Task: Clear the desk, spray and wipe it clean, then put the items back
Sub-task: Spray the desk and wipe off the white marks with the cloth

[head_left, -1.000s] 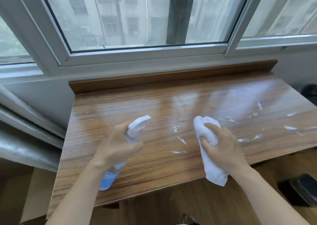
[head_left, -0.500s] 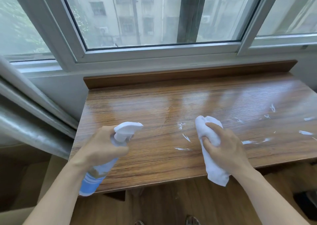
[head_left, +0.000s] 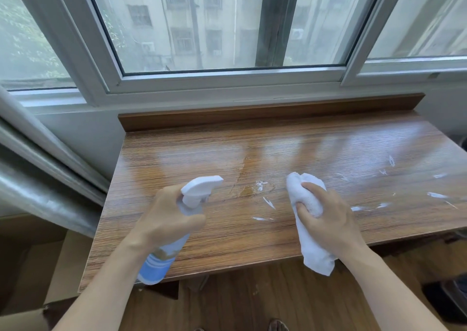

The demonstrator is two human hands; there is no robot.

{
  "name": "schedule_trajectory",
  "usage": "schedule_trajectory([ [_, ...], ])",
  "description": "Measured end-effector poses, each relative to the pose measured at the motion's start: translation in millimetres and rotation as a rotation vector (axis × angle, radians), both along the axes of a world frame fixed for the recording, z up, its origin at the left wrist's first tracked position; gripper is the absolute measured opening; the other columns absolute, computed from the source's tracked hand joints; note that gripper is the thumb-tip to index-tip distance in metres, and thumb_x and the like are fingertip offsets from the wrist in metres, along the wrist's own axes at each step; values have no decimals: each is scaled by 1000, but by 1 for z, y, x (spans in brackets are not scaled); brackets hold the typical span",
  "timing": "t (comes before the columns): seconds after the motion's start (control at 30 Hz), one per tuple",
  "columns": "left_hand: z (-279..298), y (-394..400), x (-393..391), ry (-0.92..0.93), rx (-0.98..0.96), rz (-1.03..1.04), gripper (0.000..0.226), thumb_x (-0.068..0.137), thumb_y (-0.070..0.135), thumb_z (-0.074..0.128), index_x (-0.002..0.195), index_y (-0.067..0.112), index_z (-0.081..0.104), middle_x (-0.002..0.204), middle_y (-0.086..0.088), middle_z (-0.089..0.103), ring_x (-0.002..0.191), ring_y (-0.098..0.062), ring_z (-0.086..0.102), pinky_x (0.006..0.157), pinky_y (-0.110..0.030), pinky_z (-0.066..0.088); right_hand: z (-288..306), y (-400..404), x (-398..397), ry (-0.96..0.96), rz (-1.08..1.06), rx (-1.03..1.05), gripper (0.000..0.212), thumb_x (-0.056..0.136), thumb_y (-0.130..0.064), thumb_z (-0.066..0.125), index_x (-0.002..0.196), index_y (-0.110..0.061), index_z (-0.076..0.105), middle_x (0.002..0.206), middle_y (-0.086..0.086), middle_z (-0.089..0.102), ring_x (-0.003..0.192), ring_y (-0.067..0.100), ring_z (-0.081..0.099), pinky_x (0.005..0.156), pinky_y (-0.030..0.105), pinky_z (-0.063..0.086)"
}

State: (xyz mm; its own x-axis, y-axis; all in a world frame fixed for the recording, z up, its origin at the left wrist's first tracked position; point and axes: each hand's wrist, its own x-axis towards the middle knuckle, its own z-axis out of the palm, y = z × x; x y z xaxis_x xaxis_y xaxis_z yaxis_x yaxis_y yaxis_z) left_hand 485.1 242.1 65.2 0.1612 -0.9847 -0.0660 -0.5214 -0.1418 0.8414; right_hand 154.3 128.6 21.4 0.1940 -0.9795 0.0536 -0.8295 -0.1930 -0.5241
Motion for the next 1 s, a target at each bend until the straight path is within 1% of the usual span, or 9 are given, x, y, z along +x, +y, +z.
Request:
schedule_trajectory([
  [0.07, -1, -4, 3, 77, -80, 78, 31, 71, 14, 77, 101, 25, 75, 90, -3, 74, 77, -25, 68, 69, -45, 55, -3, 0, -2, 46, 11, 19, 54, 83, -64, 50, 135, -49, 48, 97, -2, 58, 90, 22, 59, 75, 43, 54],
  [0.13, -3, -10, 3, 145, -205, 205, 32, 70, 16, 77, 102, 22, 76, 95, -3, 76, 86, -27, 71, 72, -43, 58, -6, 1, 0, 158, 50, 62, 53, 87, -65, 48, 138, -52, 41, 98, -4, 54, 91, 22, 58, 77, 40, 53],
  [0.27, -12, -26, -4, 197, -418, 489, 34, 77, 3, 80, 104, 22, 75, 94, 5, 75, 82, -8, 67, 72, -29, 55, -15, 9, 15, 304, 51, 117, 51, 96, -58, 46, 144, -51, 30, 113, 0, 47, 100, 29, 60, 82, 39, 50],
  [0.37, -19, -42, -5, 147, -488, 613, 33, 73, 18, 78, 106, 20, 75, 88, 13, 71, 80, -2, 66, 77, -25, 54, -29, 21, 36, 366, 35, 82, 59, 96, -55, 48, 151, -45, 29, 122, 8, 49, 101, 31, 60, 81, 38, 47],
  [0.47, -24, -55, -7, 113, -524, 648, 34, 73, 23, 79, 106, 19, 73, 82, 21, 69, 77, -2, 65, 74, -22, 53, -56, 30, 52, 457, 82, 9, 62, 90, -52, 57, 147, -34, 43, 109, 13, 56, 83, 30, 58, 66, 38, 48],
  [0.53, -27, -61, -8, 92, -551, 643, 33, 73, 27, 78, 105, 19, 73, 81, 16, 69, 75, -2, 65, 71, -20, 53, -64, 23, 55, 471, 74, -41, 61, 90, -51, 58, 146, -32, 45, 109, 14, 56, 84, 30, 58, 64, 38, 51],
  [0.67, -33, -69, -9, 10, -575, 615, 35, 74, 41, 73, 101, 18, 71, 80, -4, 69, 74, -21, 67, 68, -32, 55, -55, -14, 66, 438, 38, 16, 56, 100, -55, 37, 152, -38, 27, 119, 8, 45, 104, 27, 53, 78, 37, 49],
  [0.8, -34, -75, -7, -19, -587, 601, 38, 76, 44, 73, 104, 18, 71, 85, -4, 71, 79, -23, 68, 71, -41, 59, -48, -86, 95, 413, -14, 50, 51, 102, -53, 33, 150, -35, 32, 118, 13, 46, 104, 32, 52, 82, 40, 45],
  [1.0, -38, -87, -3, -47, -555, 632, 46, 75, 44, 72, 109, 12, 74, 87, -4, 72, 82, -25, 69, 75, -47, 59, -51, -167, 145, 446, 174, 15, 47, 101, -53, 33, 143, -34, 40, 124, 16, 49, 109, 35, 47, 86, 42, 38],
])
